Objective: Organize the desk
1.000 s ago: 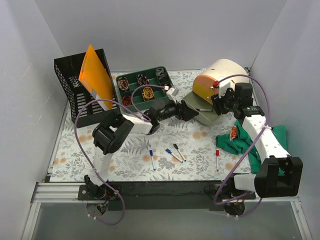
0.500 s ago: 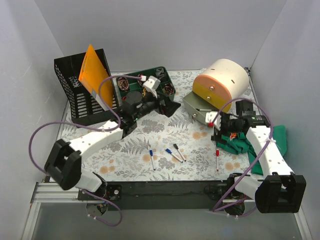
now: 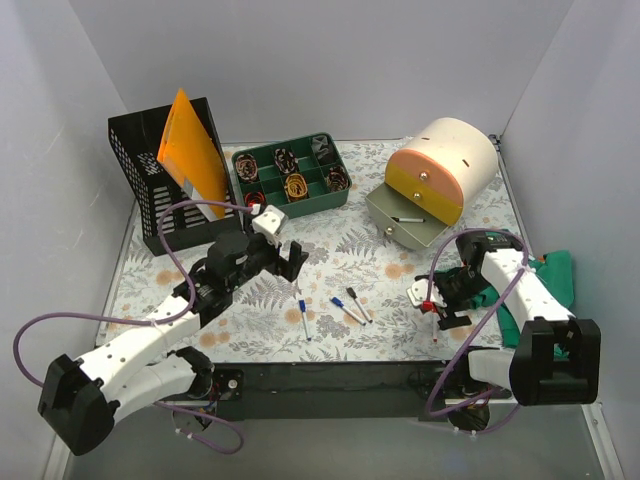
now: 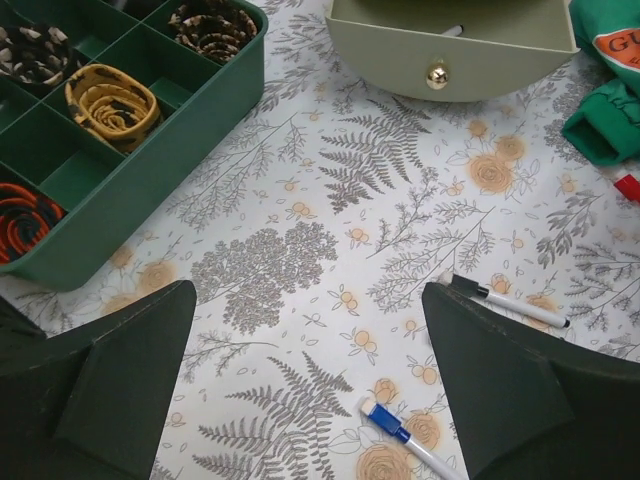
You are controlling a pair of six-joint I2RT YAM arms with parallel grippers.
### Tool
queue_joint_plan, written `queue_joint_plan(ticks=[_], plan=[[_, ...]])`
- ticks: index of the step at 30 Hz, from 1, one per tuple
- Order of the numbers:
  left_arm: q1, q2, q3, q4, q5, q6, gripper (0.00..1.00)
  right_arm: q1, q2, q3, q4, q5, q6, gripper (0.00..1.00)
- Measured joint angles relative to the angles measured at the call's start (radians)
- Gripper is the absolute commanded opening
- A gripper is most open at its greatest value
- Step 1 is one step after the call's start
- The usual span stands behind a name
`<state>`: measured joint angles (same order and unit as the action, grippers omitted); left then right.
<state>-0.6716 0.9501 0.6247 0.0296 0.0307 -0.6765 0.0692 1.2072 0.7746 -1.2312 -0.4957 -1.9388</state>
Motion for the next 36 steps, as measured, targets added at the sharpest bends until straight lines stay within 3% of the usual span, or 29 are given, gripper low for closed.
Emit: queue_joint_plan(ticks=[15, 29, 36], plan=[[0.000, -0.111, -0.007, -0.020, -0.034, 0.045, 0.98, 0.069, 0.054, -0.120, 0.233, 0.150, -0.030, 0.72], [0.000, -0.101, -0.007, -0.023, -0.034, 0.045, 0.98, 0.069, 0.030, -0.182, 0.291, 0.183, -0.008, 0.41], [0.000, -0.092, -0.007, -0.023, -0.036, 0.045, 0.98, 0.105, 0.105, -0.140, 0.269, 0.180, -0.002, 0.28]])
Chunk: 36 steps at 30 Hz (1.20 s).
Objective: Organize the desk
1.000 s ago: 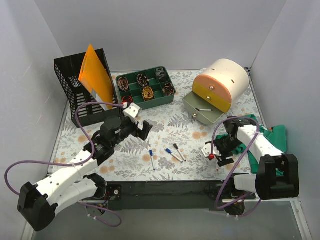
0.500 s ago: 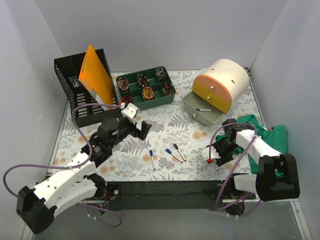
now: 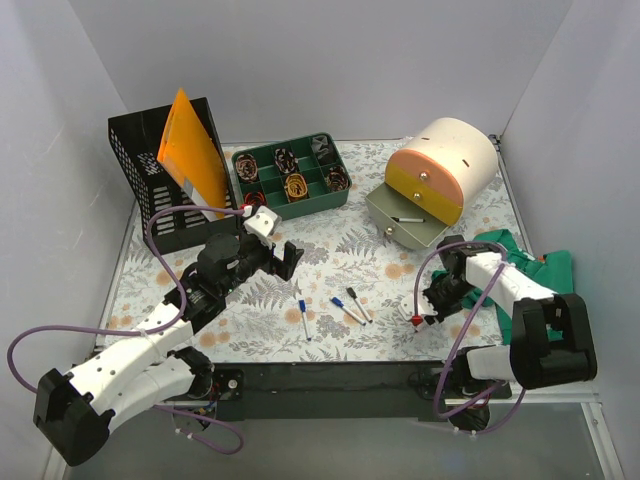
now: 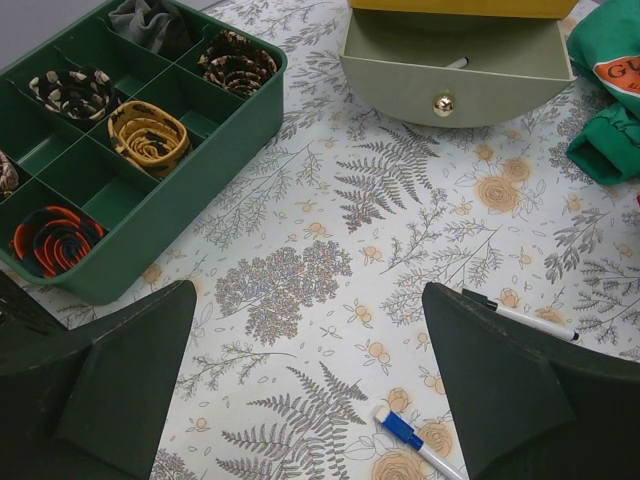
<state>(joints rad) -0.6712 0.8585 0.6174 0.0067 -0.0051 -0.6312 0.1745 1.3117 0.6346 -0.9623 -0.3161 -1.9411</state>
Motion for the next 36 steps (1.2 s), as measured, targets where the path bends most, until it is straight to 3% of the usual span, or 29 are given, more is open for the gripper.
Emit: queue_joint_plan(ticks=[5, 7, 14, 19, 27, 36], plan=[[0.000, 0.000, 0.000, 0.000, -0.007, 0.004, 0.98, 0.057, 0.074, 0.050, 0.016, -0.072, 0.008, 0.16], [0.000, 0.000, 0.000, 0.000, -0.009, 0.005, 0.98, 0.084, 0.100, 0.071, 0.035, -0.115, 0.039, 0.02], [0.000, 0.000, 0.000, 0.000, -0.011, 0.006, 0.98, 0.145, 0.134, 0.103, 0.136, -0.217, 0.277, 0.01], [0.000, 0.000, 0.000, 0.000, -0.011, 0.006, 0.98, 0.162, 0.117, 0.186, 0.229, -0.226, 0.592, 0.01], [0.000, 0.000, 0.000, -0.011, -0.010, 0.006, 0.98, 0.162, 0.021, 0.372, 0.384, -0.124, 1.009, 0.01], [0.000, 0.000, 0.000, -0.016, -0.010, 0.006, 0.98, 0.162, 0.015, 0.383, 0.565, 0.080, 1.266, 0.04]])
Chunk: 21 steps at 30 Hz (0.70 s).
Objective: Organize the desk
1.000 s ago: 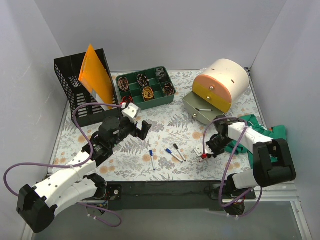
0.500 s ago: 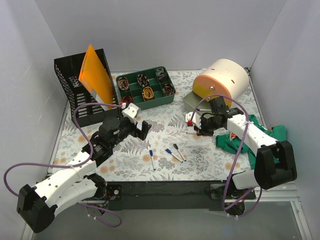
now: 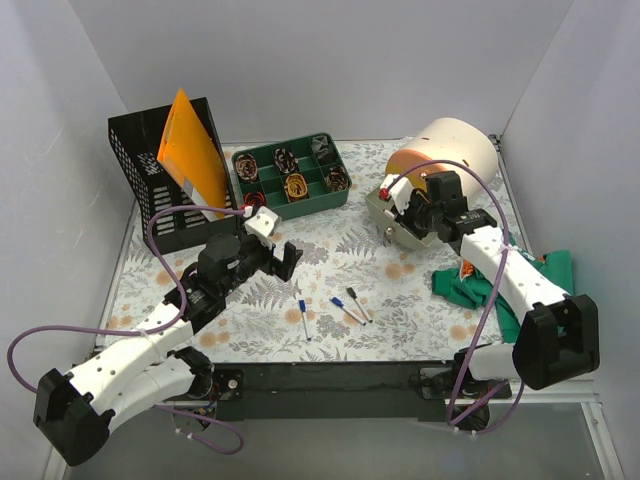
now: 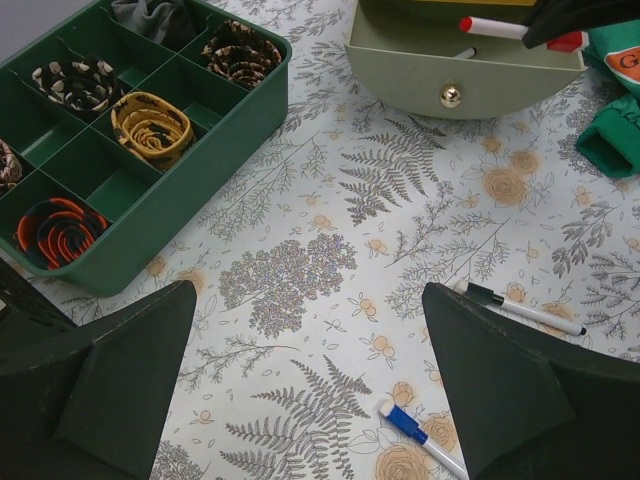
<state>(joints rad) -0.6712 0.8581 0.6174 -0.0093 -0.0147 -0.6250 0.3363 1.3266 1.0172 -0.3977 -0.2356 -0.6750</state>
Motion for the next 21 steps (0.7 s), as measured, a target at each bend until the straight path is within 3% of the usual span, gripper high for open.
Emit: queue_joint_plan(ticks=[6, 10, 13, 21], plan=[[0.000, 0.000, 0.000, -0.002, 0.004, 0.000, 0.98, 0.000, 0.041, 0.000, 0.092, 0.133, 0.055, 0.13], [0.000, 0.000, 0.000, -0.010, 0.004, 0.000, 0.98, 0.000, 0.083, 0.000, 0.121, 0.185, 0.069, 0.32], [0.000, 0.000, 0.000, -0.013, 0.005, 0.000, 0.98, 0.000, 0.095, 0.000, 0.134, 0.215, 0.074, 0.40], [0.000, 0.000, 0.000, -0.014, 0.014, -0.011, 0.98, -0.001, 0.095, 0.000, 0.163, 0.224, 0.077, 0.46]])
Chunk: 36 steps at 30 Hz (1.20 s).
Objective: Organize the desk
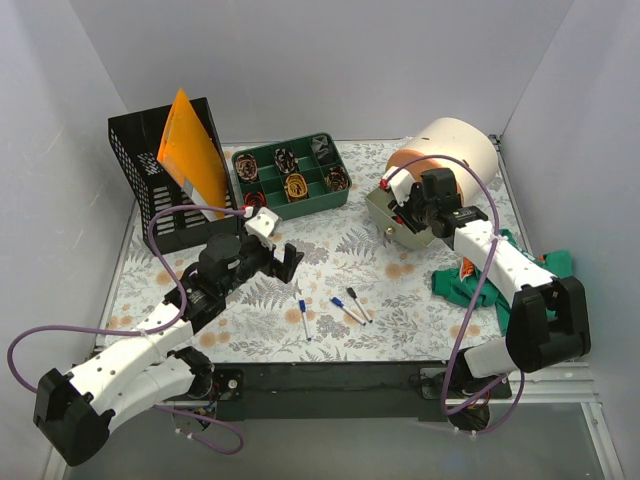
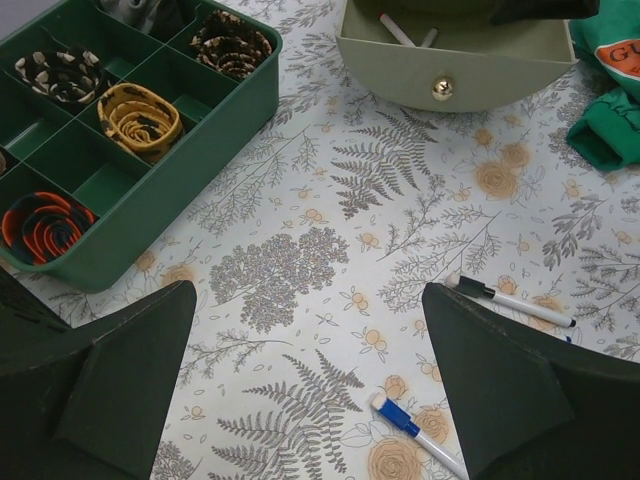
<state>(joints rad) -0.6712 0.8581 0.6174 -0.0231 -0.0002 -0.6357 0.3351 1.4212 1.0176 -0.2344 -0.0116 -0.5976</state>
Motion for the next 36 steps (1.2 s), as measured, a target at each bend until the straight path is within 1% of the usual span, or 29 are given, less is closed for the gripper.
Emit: queue_joint_plan(ticks=[3, 8, 13, 17, 19, 20, 21, 24, 25, 28, 31, 33, 36], plan=[[0.000, 0.005, 0.000, 0.001, 0.008, -0.025, 0.98, -0.003, -0.011, 0.000, -0.019, -0.092, -0.004, 0.48], [0.003, 0.063, 0.011, -0.006, 0.047, -0.094, 0.98, -0.004, -0.054, 0.000, -0.103, -0.377, -0.013, 0.52], [0.007, 0.134, 0.032, -0.026, 0.144, -0.231, 0.98, -0.037, -0.085, -0.016, -0.144, -0.558, -0.014, 0.56], [0.007, 0.116, 0.023, -0.029, 0.201, -0.394, 0.82, -0.092, -0.135, -0.048, -0.159, -0.647, -0.014, 0.56], [0.007, 0.100, 0.004, -0.035, 0.212, -0.492, 0.67, -0.102, -0.156, -0.067, -0.160, -0.681, -0.016, 0.56], [0.007, 0.098, -0.004, -0.044, 0.212, -0.549, 0.63, -0.101, -0.161, -0.072, -0.162, -0.694, -0.016, 0.56], [0.007, 0.100, -0.010, -0.060, 0.212, -0.606, 0.60, -0.101, -0.163, -0.077, -0.161, -0.711, -0.016, 0.56], [0.003, 0.132, -0.034, -0.104, 0.210, -0.757, 0.57, -0.099, -0.164, -0.080, -0.163, -0.738, -0.016, 0.56], [0.000, 0.149, -0.040, -0.119, 0.207, -0.794, 0.54, -0.099, -0.164, -0.081, -0.163, -0.744, -0.016, 0.56], [-0.044, 0.220, -0.056, -0.195, 0.175, -0.923, 0.53, -0.099, -0.168, -0.083, -0.163, -0.754, -0.016, 0.56], [-0.109, 0.283, -0.043, -0.272, 0.106, -1.030, 0.52, -0.099, -0.173, -0.084, -0.163, -0.758, -0.017, 0.56], [-0.175, 0.373, 0.013, -0.376, 0.011, -1.108, 0.52, -0.099, -0.177, -0.084, -0.163, -0.758, -0.019, 0.56], [-0.237, 0.541, 0.139, -0.511, -0.098, -1.202, 0.50, -0.100, -0.188, -0.085, -0.164, -0.756, -0.022, 0.56]])
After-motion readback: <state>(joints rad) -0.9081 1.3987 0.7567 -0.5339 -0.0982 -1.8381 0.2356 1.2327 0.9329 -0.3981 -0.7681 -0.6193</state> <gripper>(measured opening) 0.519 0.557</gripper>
